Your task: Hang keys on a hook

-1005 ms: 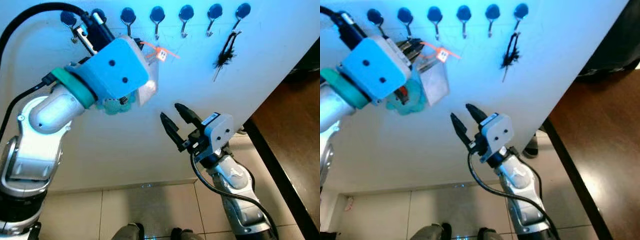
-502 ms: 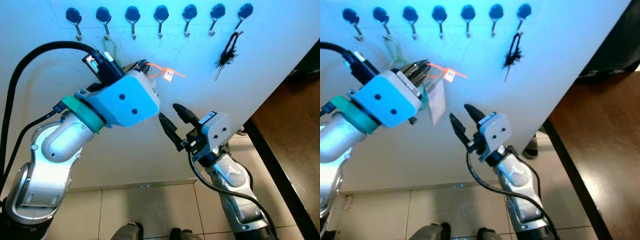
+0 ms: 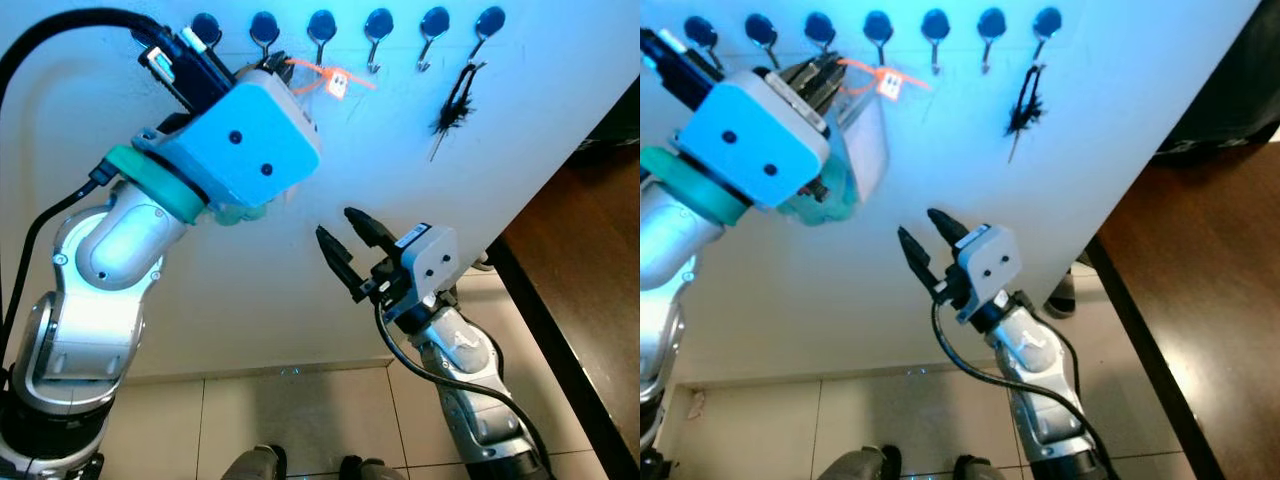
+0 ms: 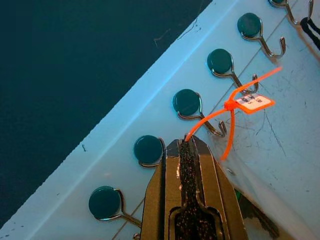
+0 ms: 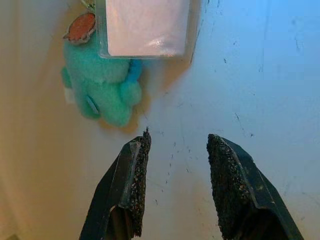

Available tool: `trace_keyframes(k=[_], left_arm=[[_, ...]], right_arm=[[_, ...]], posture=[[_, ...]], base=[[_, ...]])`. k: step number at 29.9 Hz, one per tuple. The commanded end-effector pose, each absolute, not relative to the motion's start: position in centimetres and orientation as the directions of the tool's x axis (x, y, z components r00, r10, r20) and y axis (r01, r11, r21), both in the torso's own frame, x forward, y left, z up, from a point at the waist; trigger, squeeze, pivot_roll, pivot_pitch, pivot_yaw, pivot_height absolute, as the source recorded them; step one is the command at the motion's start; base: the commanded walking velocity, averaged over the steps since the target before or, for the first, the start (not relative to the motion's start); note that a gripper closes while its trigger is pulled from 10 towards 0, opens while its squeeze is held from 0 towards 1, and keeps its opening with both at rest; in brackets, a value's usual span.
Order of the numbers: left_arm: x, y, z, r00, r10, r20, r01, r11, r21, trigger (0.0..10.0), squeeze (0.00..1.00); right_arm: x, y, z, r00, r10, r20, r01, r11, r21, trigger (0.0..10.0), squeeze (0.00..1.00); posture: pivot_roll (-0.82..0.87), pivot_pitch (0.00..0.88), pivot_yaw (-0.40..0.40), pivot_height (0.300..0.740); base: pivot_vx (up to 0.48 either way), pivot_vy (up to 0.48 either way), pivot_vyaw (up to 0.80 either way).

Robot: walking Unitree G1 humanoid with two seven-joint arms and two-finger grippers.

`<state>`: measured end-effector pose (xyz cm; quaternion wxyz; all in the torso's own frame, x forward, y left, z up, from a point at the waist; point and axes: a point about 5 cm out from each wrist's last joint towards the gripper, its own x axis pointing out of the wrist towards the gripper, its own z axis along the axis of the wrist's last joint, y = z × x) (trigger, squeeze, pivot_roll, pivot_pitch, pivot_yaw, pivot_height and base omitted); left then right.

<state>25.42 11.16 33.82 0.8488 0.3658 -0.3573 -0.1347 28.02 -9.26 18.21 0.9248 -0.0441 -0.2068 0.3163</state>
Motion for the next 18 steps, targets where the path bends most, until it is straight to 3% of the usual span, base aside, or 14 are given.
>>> trace_keyframes(k=[1,5,18], left_arm=[[25.4,10.8,33.8,0.696,-0.504,0.512,-0.034,0.689,0.724,10.0,0.0],[26.1,9.6,33.0,0.699,-0.517,0.494,-0.004,0.688,0.726,10.0,0.0],[26.8,9.8,33.6,0.717,-0.47,0.515,-0.05,0.702,0.71,10.0,0.0]], right_arm=[[28.0,-9.0,17.9,0.709,0.614,0.345,-0.575,0.788,-0.221,10.0,0.0],[28.0,-9.0,18.0,0.711,0.611,0.35,-0.571,0.791,-0.22,10.0,0.0],[28.0,-9.1,17.9,0.714,0.605,0.352,-0.565,0.795,-0.22,10.0,0.0]], posture=[[0.18,0.109,0.092,0.74],[0.16,0.105,0.098,0.74],[0.16,0.098,0.102,0.74]], base=[[0.0,0.0,0.0],[0.0,0.0,0.0],[0.0,0.0,0.0]])
